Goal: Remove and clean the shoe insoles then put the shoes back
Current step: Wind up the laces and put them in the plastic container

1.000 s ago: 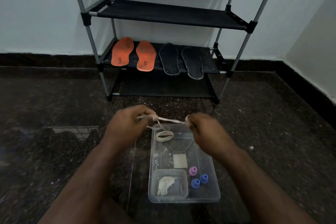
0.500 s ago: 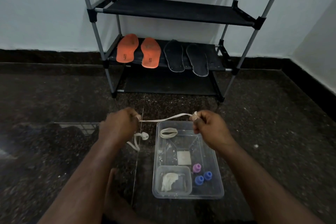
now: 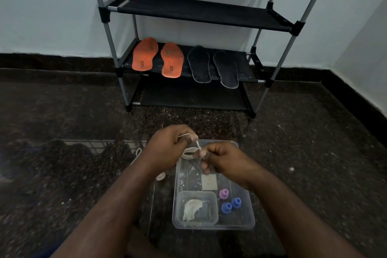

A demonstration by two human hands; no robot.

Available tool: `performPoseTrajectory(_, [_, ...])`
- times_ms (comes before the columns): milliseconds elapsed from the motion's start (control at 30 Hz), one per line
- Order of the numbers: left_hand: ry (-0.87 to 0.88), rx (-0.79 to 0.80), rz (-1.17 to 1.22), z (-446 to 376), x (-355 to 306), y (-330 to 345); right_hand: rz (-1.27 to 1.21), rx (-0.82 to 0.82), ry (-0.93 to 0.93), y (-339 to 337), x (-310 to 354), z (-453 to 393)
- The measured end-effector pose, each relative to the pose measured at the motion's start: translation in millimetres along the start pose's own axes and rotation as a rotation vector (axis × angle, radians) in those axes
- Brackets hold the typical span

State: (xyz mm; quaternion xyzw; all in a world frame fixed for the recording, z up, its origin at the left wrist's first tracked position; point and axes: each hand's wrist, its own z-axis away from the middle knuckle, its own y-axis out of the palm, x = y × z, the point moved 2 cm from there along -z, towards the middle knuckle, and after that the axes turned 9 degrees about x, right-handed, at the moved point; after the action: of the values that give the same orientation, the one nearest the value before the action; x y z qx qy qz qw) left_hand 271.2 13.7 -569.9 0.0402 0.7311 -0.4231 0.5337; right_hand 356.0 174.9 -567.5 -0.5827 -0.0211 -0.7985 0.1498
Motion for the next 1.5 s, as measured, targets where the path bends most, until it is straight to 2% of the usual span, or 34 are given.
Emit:
performPoseTrajectory(133, [0.007,-0.069,0.091,0,1,1,-0.345,0.170,-0.042,6,10,7])
performPoseTrajectory(233, [-0.030,-0.028,0.171,1,1,8,-0.635,0.199,-0.143,4,20,12])
performPoseTrajectory(300, [-0.062,0.058,0.164,2,0,17,-0.764,0.128,-0.211,5,23,11])
performPoseTrajectory(400, [-0.087,0.167,-0.026,2,-3,29,-0.851,-0.087,-0.328,3,25,5])
performPoseTrajectory(500, [-0.040,0.244,-0.112,2,-9,34,-0.696,-0.329,-0.394,-6,19,0])
performPoseTrajectory(600, [-0.020,0.248,-0.177,2,-11,31,-0.231,-0.526,-0.341,-10,10,-1])
performPoseTrajectory(700, [0.058,0.198,-0.210,4,-16,26,0.087,-0.505,-0.225,-10,3,-5])
performPoseTrajectory(800, [0.116,0.067,-0.157,2,-13,12,0.237,-0.322,-0.100,-2,-3,-8])
performPoseTrajectory(900, [0.167,-0.056,-0.132,1,-8,1,-0.105,-0.124,0.017,5,3,-1])
performPoseTrajectory(967, [0.179,-0.097,-0.024,2,-10,-1,-0.335,0.052,0.034,6,11,6])
performPoseTrajectory(1033, [0.139,-0.083,0.226,0,-10,-1,-0.524,0.208,-0.035,2,17,12])
performPoseTrajectory(1100, [0.105,-0.087,0.325,-2,-4,-2,-0.735,0.250,-0.143,-5,23,14])
performPoseTrajectory(1233, [-0.069,0.008,0.144,0,10,-5,-1.051,0.072,-0.362,-28,29,13])
performPoseTrajectory(1367, [-0.277,0.163,-0.073,6,25,-13,-1.097,-0.095,-0.414,-42,28,15])
performPoseTrajectory(1500, [-0.362,0.202,-0.174,5,36,-17,-1.054,-0.254,-0.442,-53,29,18])
